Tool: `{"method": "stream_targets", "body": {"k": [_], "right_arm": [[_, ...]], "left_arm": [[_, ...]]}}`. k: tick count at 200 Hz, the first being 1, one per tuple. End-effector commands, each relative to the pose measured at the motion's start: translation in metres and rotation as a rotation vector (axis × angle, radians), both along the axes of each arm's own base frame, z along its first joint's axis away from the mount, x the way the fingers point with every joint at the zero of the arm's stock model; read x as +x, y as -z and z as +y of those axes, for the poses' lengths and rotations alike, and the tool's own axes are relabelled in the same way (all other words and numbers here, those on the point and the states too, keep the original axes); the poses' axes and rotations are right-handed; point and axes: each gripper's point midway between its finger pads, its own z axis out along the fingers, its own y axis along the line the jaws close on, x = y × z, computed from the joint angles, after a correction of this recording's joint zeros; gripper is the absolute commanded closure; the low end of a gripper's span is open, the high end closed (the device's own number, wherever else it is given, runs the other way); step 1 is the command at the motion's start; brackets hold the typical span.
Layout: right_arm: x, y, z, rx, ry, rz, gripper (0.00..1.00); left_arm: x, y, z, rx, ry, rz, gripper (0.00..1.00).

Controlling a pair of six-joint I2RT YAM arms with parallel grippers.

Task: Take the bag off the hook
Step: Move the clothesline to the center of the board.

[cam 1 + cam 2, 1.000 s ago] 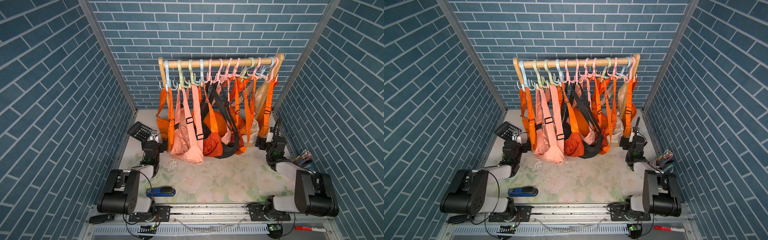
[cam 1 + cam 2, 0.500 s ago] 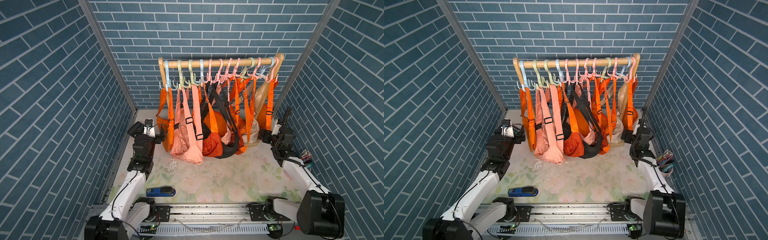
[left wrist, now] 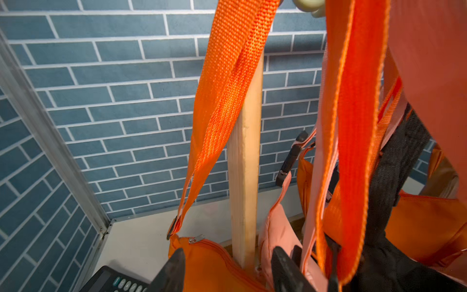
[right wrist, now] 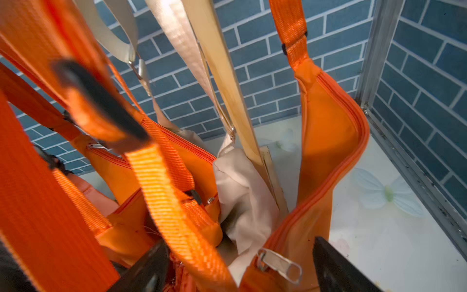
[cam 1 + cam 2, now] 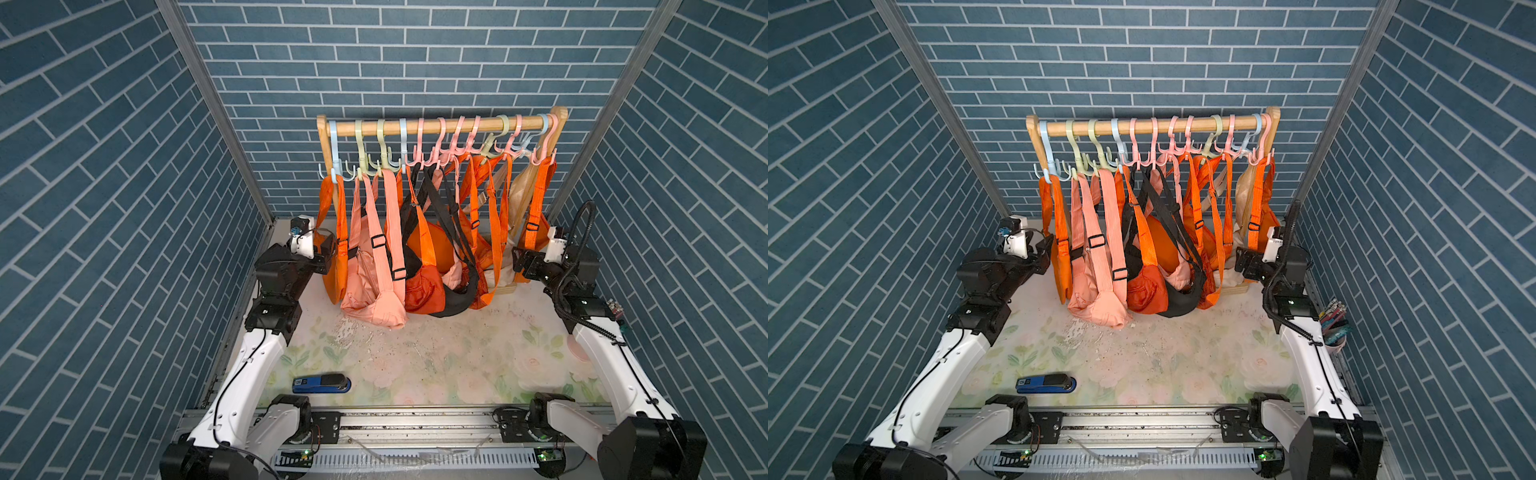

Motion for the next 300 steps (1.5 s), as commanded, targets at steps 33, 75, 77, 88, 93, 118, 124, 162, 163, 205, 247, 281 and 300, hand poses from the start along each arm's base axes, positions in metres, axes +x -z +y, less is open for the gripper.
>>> {"method": "stream_targets", "body": {"k": [33, 75, 77, 88, 93, 118, 124, 162, 163, 205, 247, 281, 300], "right_arm": [[-0.019, -0.027, 0.017, 0.030, -0.085, -0.039, 0.11], [-0.026, -0.033, 0.029, 0.020, -0.130, -0.055, 0.11], [-0.026, -0.033, 0.029, 0.020, -0.131, -0.054, 0.11], [-0.027, -0.035, 0.032, 0.020, -0.137, -0.059, 0.11], [-0.027, -0.036, 0.033, 0.020, -0.141, -0.061, 0.11], [-0.027, -0.039, 0.039, 0.019, -0.160, -0.067, 0.12], [-0.027, -0.040, 0.041, 0.019, -0.166, -0.069, 0.12], [-0.027, -0.044, 0.047, 0.004, -0.178, -0.081, 0.12], [-0.027, -0.044, 0.047, 0.004, -0.178, -0.082, 0.12], [-0.025, -0.045, 0.051, 0.007, -0.182, -0.085, 0.13], [-0.019, -0.045, 0.053, 0.000, -0.182, -0.084, 0.12], [-0.009, -0.043, 0.055, 0.018, -0.182, -0.070, 0.13], [-0.004, -0.045, 0.055, 0.029, -0.175, -0.064, 0.14]], "left_arm": [[0.037, -0.012, -0.013, -0.080, 0.075, 0.017, 0.28], [0.053, -0.010, -0.016, -0.104, 0.093, 0.013, 0.26], [0.054, -0.009, -0.016, -0.104, 0.091, 0.015, 0.27], [0.057, -0.006, -0.015, -0.100, 0.087, 0.018, 0.31], [0.058, -0.004, -0.015, -0.098, 0.086, 0.020, 0.32], [0.065, -0.001, -0.014, -0.093, 0.074, 0.012, 0.38], [0.067, -0.002, -0.012, -0.092, 0.064, 0.005, 0.39], [0.080, -0.007, -0.008, -0.088, 0.046, -0.024, 0.55], [0.080, -0.007, -0.008, -0.088, 0.046, -0.024, 0.56], [0.097, -0.013, -0.008, -0.082, 0.053, -0.051, 0.69], [0.121, -0.016, -0.005, -0.077, 0.043, -0.060, 0.72], [0.145, -0.026, -0.002, -0.079, 0.041, -0.078, 0.74], [0.159, -0.030, 0.000, -0.079, 0.042, -0.085, 0.75]]}}
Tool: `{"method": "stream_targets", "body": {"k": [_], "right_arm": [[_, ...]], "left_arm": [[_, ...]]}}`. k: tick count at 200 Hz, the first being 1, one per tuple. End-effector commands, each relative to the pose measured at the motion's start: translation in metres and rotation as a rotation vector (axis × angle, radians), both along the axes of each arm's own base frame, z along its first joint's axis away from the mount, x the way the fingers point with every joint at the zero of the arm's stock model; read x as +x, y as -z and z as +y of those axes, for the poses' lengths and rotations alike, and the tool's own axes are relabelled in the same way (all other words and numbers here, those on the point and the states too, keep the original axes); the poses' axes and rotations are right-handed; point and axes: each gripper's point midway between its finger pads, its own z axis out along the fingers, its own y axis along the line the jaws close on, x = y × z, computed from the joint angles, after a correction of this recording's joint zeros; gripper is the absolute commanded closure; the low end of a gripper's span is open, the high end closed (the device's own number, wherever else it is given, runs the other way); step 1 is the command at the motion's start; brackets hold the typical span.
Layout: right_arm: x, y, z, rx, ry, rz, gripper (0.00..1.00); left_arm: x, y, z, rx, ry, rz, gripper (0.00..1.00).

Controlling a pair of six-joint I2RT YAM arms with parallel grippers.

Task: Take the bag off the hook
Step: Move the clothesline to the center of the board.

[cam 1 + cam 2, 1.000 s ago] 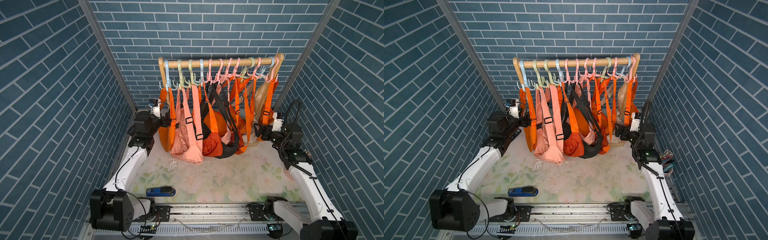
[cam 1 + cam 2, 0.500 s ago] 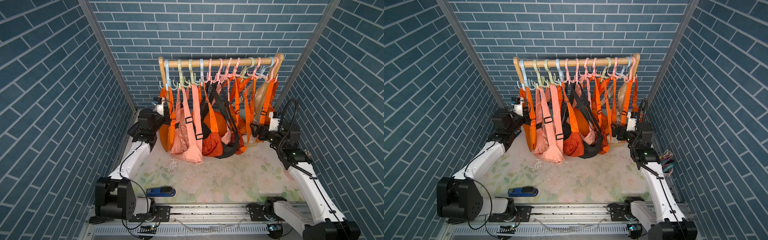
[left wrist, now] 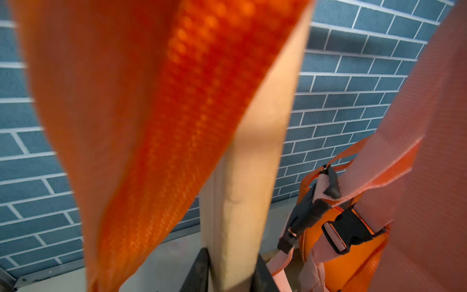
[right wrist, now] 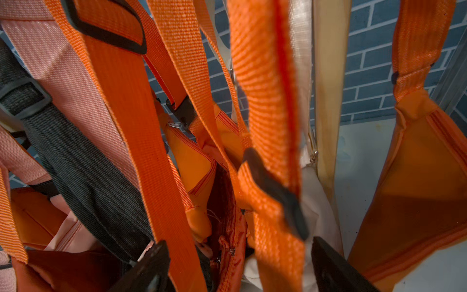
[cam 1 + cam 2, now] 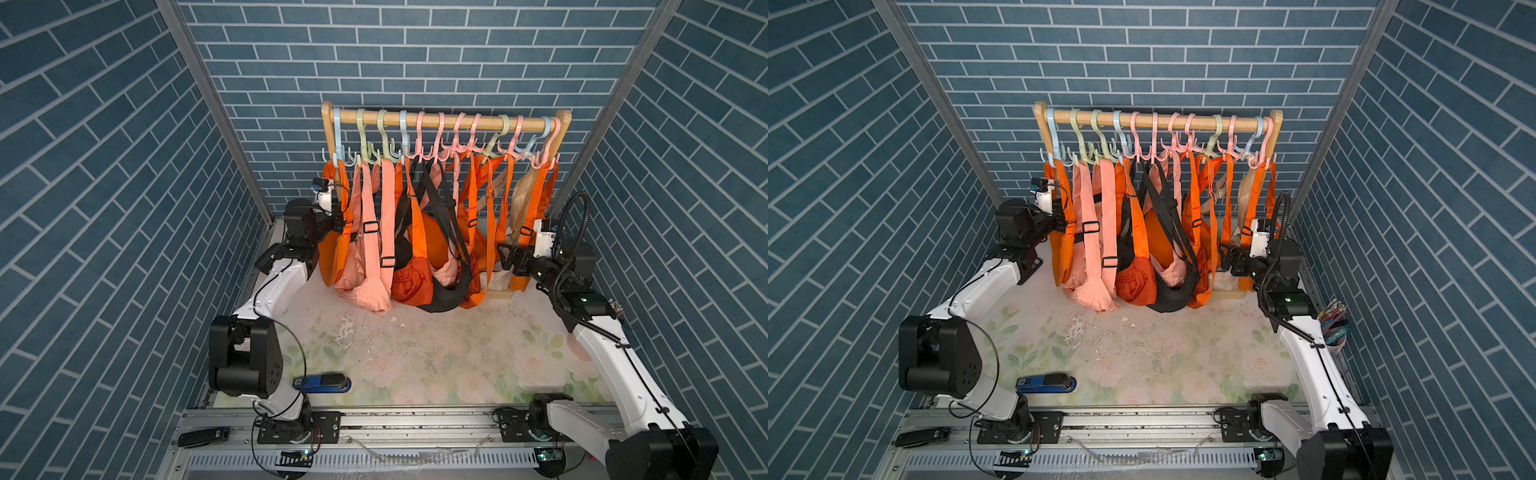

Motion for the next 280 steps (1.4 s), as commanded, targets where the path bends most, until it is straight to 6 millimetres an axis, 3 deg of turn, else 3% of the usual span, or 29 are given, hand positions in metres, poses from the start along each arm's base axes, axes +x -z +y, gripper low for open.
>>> {"method": "stream_targets", "body": {"k": [1, 52, 91, 117, 153, 174, 193, 216, 250, 268, 280], "right_arm": [[0.008, -0.017, 0.001, 0.017, 0.009, -0.038, 0.14], [0.017, -0.038, -0.014, 0.002, 0.099, -0.083, 0.20], [0.015, -0.072, -0.016, 0.045, 0.078, -0.119, 0.48], [0.012, -0.085, -0.021, 0.060, 0.076, -0.101, 0.52], [0.019, -0.081, -0.041, 0.060, 0.118, -0.039, 0.57], [0.031, -0.074, -0.039, 0.079, 0.089, -0.005, 0.71], [0.048, -0.063, -0.033, 0.088, 0.043, 0.039, 0.75], [0.063, -0.054, -0.028, 0.096, 0.009, 0.068, 0.75], [0.078, -0.050, -0.021, 0.114, -0.037, 0.065, 0.62], [0.089, -0.044, -0.021, 0.115, -0.033, 0.076, 0.63], [0.095, -0.041, -0.023, 0.110, -0.022, 0.079, 0.68]], "left_arm": [[0.019, -0.041, 0.030, -0.015, -0.095, -0.115, 0.75], [0.053, -0.046, 0.044, -0.058, -0.113, -0.132, 0.76], [0.069, -0.044, 0.051, -0.087, -0.123, -0.142, 0.76], [0.074, -0.042, 0.053, -0.087, -0.122, -0.146, 0.76], [0.079, -0.039, 0.057, -0.079, -0.122, -0.142, 0.76], [0.080, -0.038, 0.060, -0.081, -0.122, -0.141, 0.75], [0.081, -0.038, 0.056, -0.079, -0.100, -0.146, 0.74], [0.082, -0.035, 0.056, -0.083, -0.103, -0.142, 0.74], [0.084, -0.033, 0.056, -0.082, -0.099, -0.136, 0.74], [0.084, -0.032, 0.056, -0.081, -0.102, -0.134, 0.74], [0.084, -0.030, 0.057, -0.081, -0.104, -0.129, 0.74]]}}
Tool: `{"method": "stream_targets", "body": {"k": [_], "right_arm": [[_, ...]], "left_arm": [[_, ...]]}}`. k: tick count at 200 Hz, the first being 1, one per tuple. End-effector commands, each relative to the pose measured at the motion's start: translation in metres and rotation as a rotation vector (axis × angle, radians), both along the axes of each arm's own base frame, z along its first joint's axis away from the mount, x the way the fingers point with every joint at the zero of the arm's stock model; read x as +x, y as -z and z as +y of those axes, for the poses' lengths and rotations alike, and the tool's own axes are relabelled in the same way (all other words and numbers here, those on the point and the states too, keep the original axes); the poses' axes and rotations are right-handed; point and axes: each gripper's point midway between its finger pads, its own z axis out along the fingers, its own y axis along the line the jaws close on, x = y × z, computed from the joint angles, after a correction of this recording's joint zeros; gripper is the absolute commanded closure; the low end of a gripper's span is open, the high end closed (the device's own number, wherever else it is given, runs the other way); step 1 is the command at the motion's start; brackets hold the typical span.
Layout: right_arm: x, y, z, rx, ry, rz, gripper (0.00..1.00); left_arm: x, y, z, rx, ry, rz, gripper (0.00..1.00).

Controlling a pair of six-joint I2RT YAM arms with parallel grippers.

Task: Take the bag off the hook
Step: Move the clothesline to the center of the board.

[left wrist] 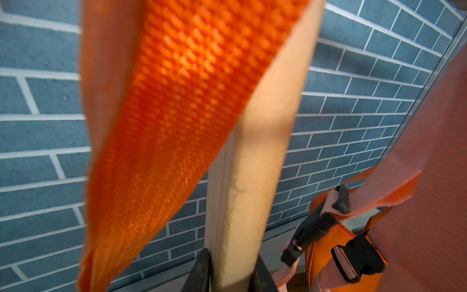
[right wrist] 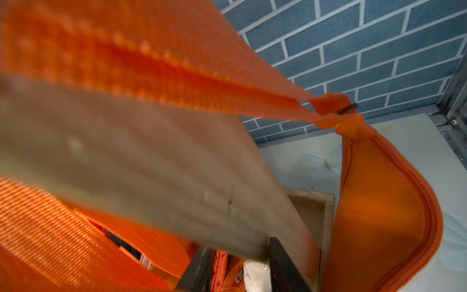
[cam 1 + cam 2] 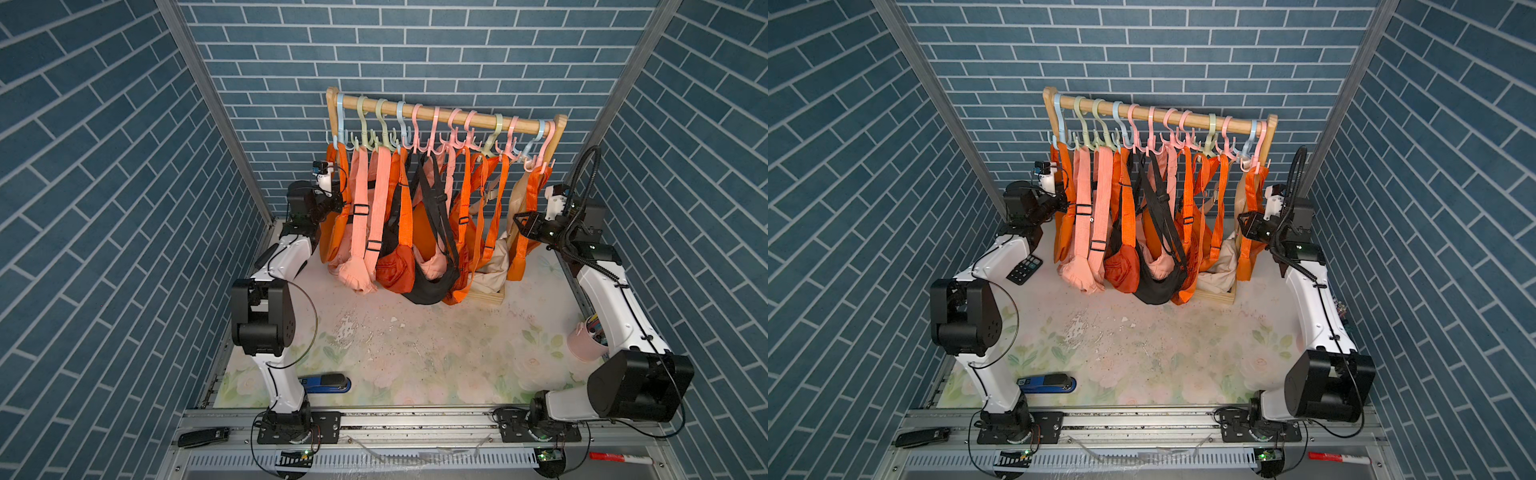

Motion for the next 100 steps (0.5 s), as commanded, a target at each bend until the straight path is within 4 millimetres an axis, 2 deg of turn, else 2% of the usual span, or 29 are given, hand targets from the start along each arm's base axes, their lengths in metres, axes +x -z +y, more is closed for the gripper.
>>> {"method": "stream_targets", "body": {"k": [1, 21, 55, 100], "right_arm": [[0.011, -0.013, 0.006, 0.012, -0.031, -0.043, 0.69], [0.020, -0.011, 0.004, 0.010, -0.019, -0.048, 0.79], [0.038, -0.012, 0.003, 0.011, -0.019, -0.047, 0.88], [0.062, -0.018, 0.006, 0.030, -0.032, -0.068, 0.88]], "left_arm": [[0.014, -0.029, 0.052, -0.019, -0.171, -0.089, 0.74], [0.014, -0.027, 0.053, -0.022, -0.173, -0.083, 0.74], [0.015, -0.024, 0.055, -0.030, -0.184, -0.081, 0.74], [0.016, -0.020, 0.056, -0.026, -0.191, -0.077, 0.74]]}}
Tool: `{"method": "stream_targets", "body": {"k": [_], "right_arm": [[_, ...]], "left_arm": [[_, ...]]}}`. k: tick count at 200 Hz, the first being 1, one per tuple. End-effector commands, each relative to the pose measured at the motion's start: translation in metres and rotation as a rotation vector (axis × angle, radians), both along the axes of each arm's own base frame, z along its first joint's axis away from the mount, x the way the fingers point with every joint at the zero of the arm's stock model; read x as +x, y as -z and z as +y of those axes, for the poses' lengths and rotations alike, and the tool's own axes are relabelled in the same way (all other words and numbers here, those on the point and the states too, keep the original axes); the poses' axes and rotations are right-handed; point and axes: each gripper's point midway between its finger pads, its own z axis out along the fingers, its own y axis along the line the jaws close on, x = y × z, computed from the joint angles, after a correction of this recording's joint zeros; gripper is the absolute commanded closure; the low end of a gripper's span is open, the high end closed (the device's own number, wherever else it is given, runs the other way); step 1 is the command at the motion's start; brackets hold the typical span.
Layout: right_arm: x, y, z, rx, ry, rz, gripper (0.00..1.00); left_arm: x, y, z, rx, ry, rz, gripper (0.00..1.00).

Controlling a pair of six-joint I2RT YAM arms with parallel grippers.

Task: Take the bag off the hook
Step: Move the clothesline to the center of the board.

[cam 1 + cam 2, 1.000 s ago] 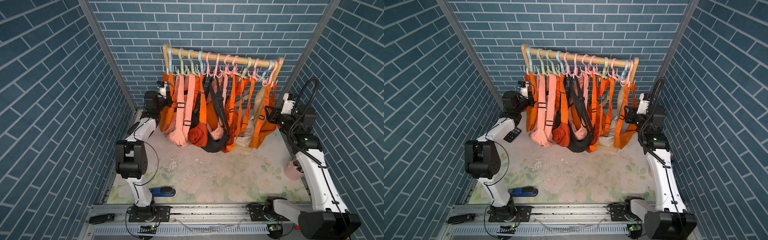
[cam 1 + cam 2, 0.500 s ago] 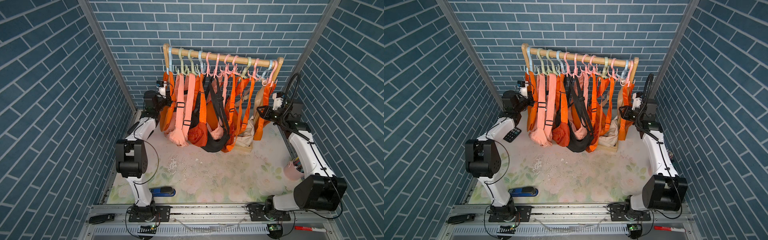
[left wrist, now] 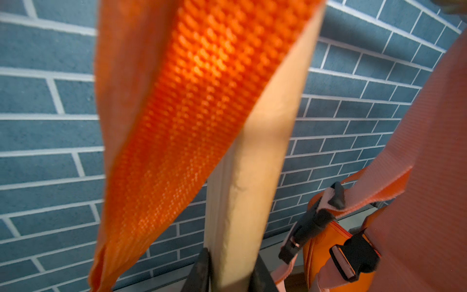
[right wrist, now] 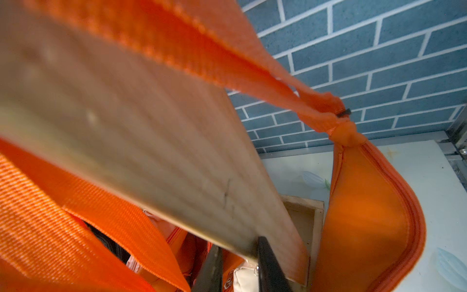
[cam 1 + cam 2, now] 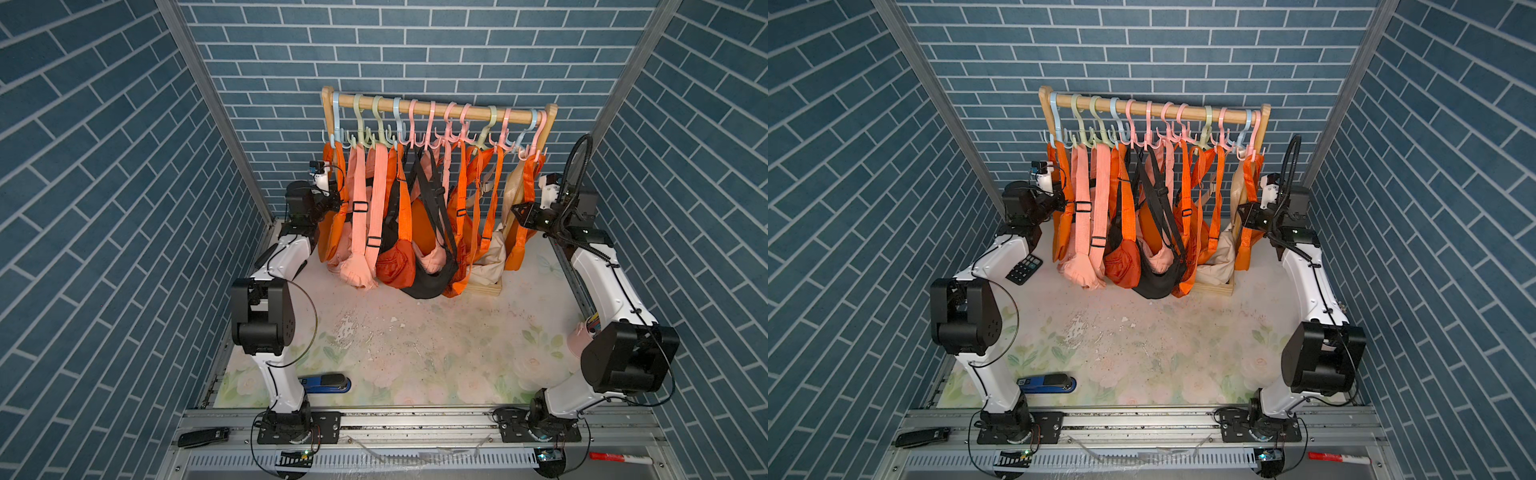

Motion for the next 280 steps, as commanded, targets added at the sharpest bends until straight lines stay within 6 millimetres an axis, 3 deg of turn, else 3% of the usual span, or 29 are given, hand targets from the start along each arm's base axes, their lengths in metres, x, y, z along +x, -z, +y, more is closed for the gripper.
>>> {"method": "stream_targets", "body": {"k": [1, 83, 102, 143, 175, 246, 280], "right_arm": [[0.021, -0.017, 0.004, 0.067, 0.005, -0.045, 0.88], [0.058, -0.010, 0.010, 0.082, -0.039, -0.009, 0.87], [0.057, -0.010, 0.012, 0.080, -0.051, -0.003, 0.87], [0.039, -0.015, 0.013, 0.084, -0.055, -0.017, 0.78], [0.023, -0.022, 0.016, 0.102, -0.067, -0.023, 0.72], [-0.024, -0.044, 0.026, 0.076, -0.080, -0.061, 0.38], [-0.045, -0.049, 0.030, 0.058, -0.080, -0.062, 0.35]], "left_arm": [[0.011, -0.021, 0.044, -0.016, -0.140, -0.073, 0.74], [0.007, -0.024, 0.049, 0.018, -0.156, -0.063, 0.68], [0.003, -0.024, 0.048, 0.001, -0.151, -0.059, 0.60], [-0.013, -0.025, 0.046, -0.057, -0.138, -0.057, 0.32], [-0.029, -0.020, 0.047, -0.073, -0.147, -0.038, 0.19], [-0.078, -0.020, 0.048, -0.080, -0.166, -0.020, 0.02], [-0.098, -0.018, 0.049, -0.088, -0.178, 0.003, 0.01]]}}
